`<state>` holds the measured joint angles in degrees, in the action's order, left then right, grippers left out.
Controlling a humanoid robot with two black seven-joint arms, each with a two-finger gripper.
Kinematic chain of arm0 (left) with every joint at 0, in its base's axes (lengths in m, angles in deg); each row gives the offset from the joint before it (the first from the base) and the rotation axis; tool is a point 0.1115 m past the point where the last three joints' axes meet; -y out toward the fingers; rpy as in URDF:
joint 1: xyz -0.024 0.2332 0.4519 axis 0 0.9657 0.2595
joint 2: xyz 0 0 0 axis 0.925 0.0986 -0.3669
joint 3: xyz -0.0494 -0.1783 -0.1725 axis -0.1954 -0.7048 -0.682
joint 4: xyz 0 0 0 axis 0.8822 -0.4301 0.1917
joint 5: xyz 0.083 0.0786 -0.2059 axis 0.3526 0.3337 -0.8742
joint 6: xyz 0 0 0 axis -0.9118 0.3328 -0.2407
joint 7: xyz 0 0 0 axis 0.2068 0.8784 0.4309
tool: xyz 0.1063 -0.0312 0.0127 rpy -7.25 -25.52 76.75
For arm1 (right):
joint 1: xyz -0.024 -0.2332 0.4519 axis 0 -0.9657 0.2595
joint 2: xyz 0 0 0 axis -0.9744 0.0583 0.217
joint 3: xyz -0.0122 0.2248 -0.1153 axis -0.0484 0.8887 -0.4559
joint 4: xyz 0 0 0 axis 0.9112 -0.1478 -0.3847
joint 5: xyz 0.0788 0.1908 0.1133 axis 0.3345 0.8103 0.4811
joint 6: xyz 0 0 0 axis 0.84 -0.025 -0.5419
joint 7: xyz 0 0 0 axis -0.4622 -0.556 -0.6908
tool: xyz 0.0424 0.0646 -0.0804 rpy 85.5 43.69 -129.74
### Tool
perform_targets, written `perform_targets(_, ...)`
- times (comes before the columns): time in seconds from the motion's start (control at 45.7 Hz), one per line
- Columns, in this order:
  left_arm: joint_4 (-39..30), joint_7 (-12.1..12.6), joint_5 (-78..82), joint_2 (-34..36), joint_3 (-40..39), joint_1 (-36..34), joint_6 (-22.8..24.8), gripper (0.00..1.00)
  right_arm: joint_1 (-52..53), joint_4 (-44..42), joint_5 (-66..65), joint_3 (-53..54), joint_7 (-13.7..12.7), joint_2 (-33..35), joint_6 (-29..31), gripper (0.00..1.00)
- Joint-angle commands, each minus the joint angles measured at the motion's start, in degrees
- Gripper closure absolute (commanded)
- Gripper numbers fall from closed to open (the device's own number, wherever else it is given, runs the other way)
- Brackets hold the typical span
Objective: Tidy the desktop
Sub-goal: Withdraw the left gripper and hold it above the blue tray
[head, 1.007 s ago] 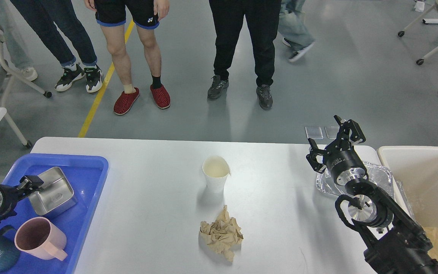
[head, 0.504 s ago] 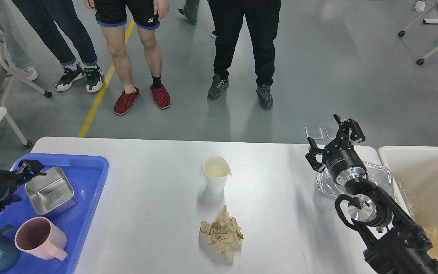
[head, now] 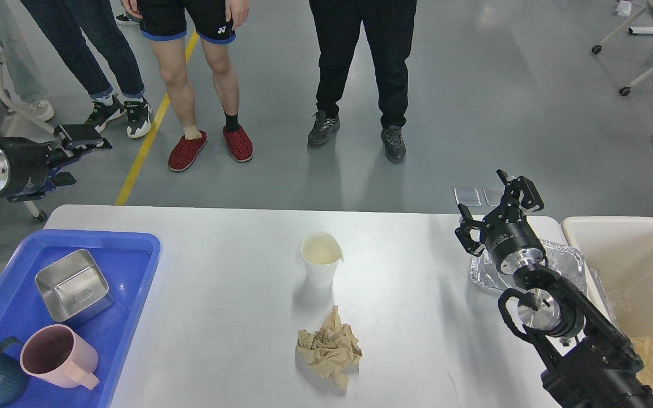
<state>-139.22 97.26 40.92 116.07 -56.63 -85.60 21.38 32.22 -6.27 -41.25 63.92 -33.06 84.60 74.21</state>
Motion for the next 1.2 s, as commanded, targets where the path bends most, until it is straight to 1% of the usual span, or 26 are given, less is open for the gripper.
perform_targets(0.0,-9.1,2.5,0.0,2.9,0.0,-1.8,-2.7,0.04,-0.3,0.0,0.0,0.0,0.0,0.0,0.0,0.0)
perform_targets(0.066,-13.1,3.6,0.0,4.3,0.0,-2.0,-3.6,0.04,-0.3,0.0,0.0,0.0,0.0,0.0,0.0,0.0)
perform_targets(0.109,-15.3,3.8,0.1,4.9,0.0,-2.0,-4.2,0.04,-0.3,0.0,0.0,0.0,-0.1,0.0,0.0,0.0)
perform_targets(0.175,-16.6,3.5,0.2,4.9,-0.5,-1.8,-5.4,0.04,-0.2,0.0,0.0,0.0,0.0,-0.1,0.0,0.0)
perform_targets(0.263,-16.7,2.3,-0.2,4.1,-1.6,-1.2,-8.9,0.04,-0.2,0.0,0.0,0.0,0.0,-0.4,0.0,0.0)
perform_targets(0.285,-16.7,1.9,-0.3,3.4,-1.9,-1.0,-10.3,0.04,-0.3,0.0,0.0,0.0,0.0,-0.4,0.0,0.0)
perform_targets(0.394,-16.7,-1.3,-2.4,-2.4,-4.2,2.3,-19.0,0.04,-0.3,0.0,0.0,0.0,0.0,-0.3,0.0,0.0)
perform_targets(0.438,-16.7,-2.0,-3.8,-4.9,-5.7,4.1,-22.5,0.04,-0.3,0.0,0.0,0.0,0.0,-0.3,0.0,0.0)
perform_targets(0.504,-16.3,-2.3,-4.9,-8.9,-9.1,7.0,-26.2,0.04,-0.4,0.0,0.0,0.0,0.0,-0.1,0.0,0.0)
perform_targets(0.569,-15.8,-2.4,-6.0,-13.2,-14.8,11.0,-27.7,0.04,-0.4,0.0,0.0,0.0,0.0,0.1,0.0,0.0)
perform_targets(0.744,-11.8,-2.4,-7.7,-25.0,-33.0,23.0,-27.5,0.03,-0.7,0.0,0.0,0.0,0.0,0.0,0.0,0.0)
perform_targets(0.832,-9.0,-2.3,-7.7,-31.2,-40.2,27.0,-27.5,0.03,-0.7,-0.1,0.0,0.0,0.0,0.0,0.1,0.0)
perform_targets(0.919,-8.2,-2.1,-7.7,-35.5,-46.1,30.2,-26.5,0.03,-0.8,-0.1,0.0,0.0,0.0,0.0,0.1,0.0)
perform_targets(1.007,-7.7,-2.1,-7.8,-37.7,-49.7,33.2,-22.5,0.03,-0.8,-0.1,0.0,0.0,-0.1,0.1,0.1,0.0)
perform_targets(1.095,-6.3,-2.1,-8.8,-39.3,-52.8,36.2,-16.0,0.03,-0.9,-0.1,0.0,0.0,0.0,0.2,0.1,0.0)
perform_targets(1.182,-3.4,-2.3,-11.7,-41.5,-57.7,39.6,-8.8,0.03,-1.0,-0.2,-0.1,-0.1,0.0,0.2,0.1,0.0)
